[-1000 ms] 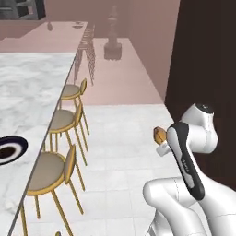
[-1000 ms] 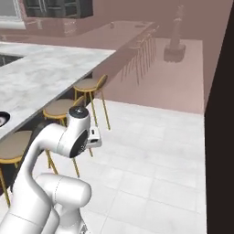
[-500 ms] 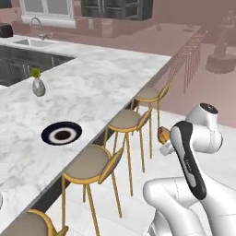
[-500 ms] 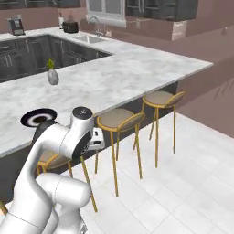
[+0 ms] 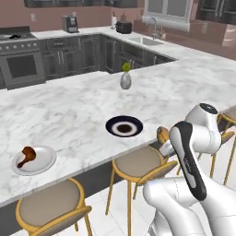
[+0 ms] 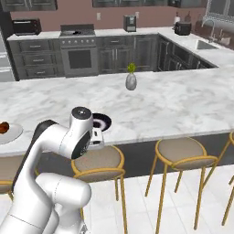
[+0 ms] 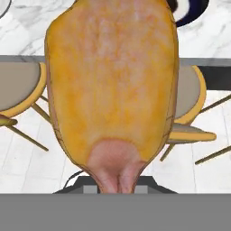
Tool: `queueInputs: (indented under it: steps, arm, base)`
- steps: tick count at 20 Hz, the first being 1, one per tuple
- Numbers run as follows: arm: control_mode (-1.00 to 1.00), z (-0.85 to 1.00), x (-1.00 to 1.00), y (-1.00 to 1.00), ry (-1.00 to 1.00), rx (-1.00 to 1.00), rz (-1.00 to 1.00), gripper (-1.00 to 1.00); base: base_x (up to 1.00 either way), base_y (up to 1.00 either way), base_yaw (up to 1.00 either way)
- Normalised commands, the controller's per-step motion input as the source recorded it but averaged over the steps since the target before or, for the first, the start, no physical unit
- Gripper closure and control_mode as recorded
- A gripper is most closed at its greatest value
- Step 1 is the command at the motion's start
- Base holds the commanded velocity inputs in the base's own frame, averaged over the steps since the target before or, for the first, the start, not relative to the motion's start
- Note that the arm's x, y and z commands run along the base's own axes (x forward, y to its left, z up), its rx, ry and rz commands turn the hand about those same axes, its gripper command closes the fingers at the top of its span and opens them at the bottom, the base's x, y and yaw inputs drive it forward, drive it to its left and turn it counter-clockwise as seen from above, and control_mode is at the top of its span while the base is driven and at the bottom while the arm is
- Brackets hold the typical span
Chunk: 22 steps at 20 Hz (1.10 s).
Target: Take the chicken drumsticks from the pan and place one on each plate on the dining counter.
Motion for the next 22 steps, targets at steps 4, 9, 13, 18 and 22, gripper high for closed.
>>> queueInputs:
  steps: [4,9,13,18,22]
  arm:
    - [1.0,0.0,0.0,0.0,0.0,0.0,0.0,1.0]
    - [1.0,0.0,0.0,0.0,0.0,0.0,0.0,1.0]
    - [1.0,0.0,0.0,0.0,0.0,0.0,0.0,1.0]
    - [1.0,0.0,0.0,0.0,0.0,0.0,0.0,1.0]
    - [1.0,0.0,0.0,0.0,0.0,0.0,0.0,1.0]
  base:
    - [0.76,-0.22,0.57]
    - [0.5,-0.07,0.13]
    - [0.03,0.0,0.0]
    - [0.0,0.0,0.0]
    - [0.0,0.0,0.0]
